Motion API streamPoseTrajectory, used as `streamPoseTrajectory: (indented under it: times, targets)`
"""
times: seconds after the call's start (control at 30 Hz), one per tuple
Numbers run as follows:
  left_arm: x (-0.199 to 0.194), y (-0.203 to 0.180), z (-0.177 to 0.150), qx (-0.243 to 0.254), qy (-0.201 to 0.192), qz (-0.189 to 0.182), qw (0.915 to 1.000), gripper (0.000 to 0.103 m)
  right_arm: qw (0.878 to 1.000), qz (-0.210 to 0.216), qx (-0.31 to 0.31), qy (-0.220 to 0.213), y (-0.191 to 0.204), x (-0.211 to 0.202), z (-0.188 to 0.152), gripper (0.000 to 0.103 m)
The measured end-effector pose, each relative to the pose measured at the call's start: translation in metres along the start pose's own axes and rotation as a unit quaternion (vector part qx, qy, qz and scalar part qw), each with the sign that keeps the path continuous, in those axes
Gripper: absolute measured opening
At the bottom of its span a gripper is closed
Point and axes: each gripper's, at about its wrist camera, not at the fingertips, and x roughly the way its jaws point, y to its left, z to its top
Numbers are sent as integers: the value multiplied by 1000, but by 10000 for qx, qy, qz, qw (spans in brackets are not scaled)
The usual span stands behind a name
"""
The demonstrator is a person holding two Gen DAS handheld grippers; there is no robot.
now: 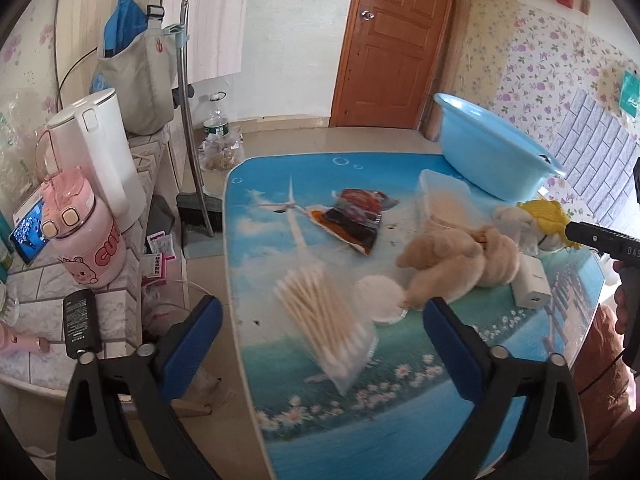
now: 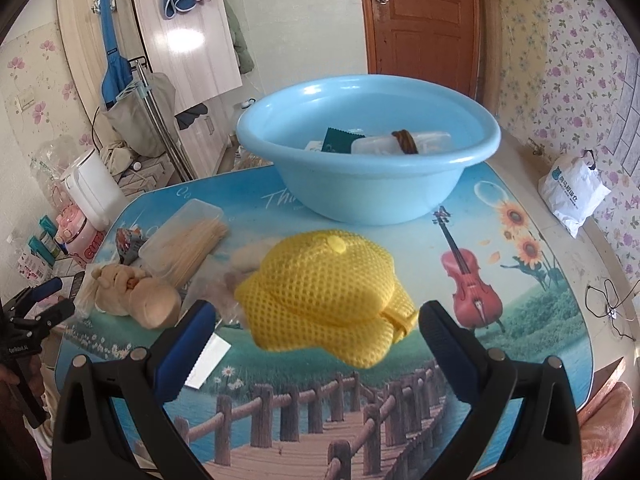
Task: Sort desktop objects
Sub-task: 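Grasp the cotton swab bag with the left tool while the right tool grasps the yellow mesh cap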
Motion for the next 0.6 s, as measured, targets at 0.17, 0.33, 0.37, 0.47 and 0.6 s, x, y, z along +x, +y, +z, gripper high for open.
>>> streamPoseTrajectory:
  times: [0.17, 0.33, 0.37, 0.47, 0.6]
  targets:
    - [23, 5, 1, -89, 370, -115, 9992, 63, 9999, 3, -109, 134, 4, 16, 4, 103]
    - [32, -6, 3, 35, 332, 163, 9993, 63, 9994, -117, -156, 275, 5, 30, 5, 103]
    - [32, -8, 3, 45, 318, 172, 9993, 63, 9993, -127, -169, 314, 5, 32, 4, 103]
    - [33, -14, 3, 49, 235, 123, 9996, 46, 9986, -217, -257, 398, 6, 37, 1, 103]
    - [27, -15, 4, 6, 106, 160, 9998, 27, 9987, -195, -279, 368, 5, 34, -1, 98]
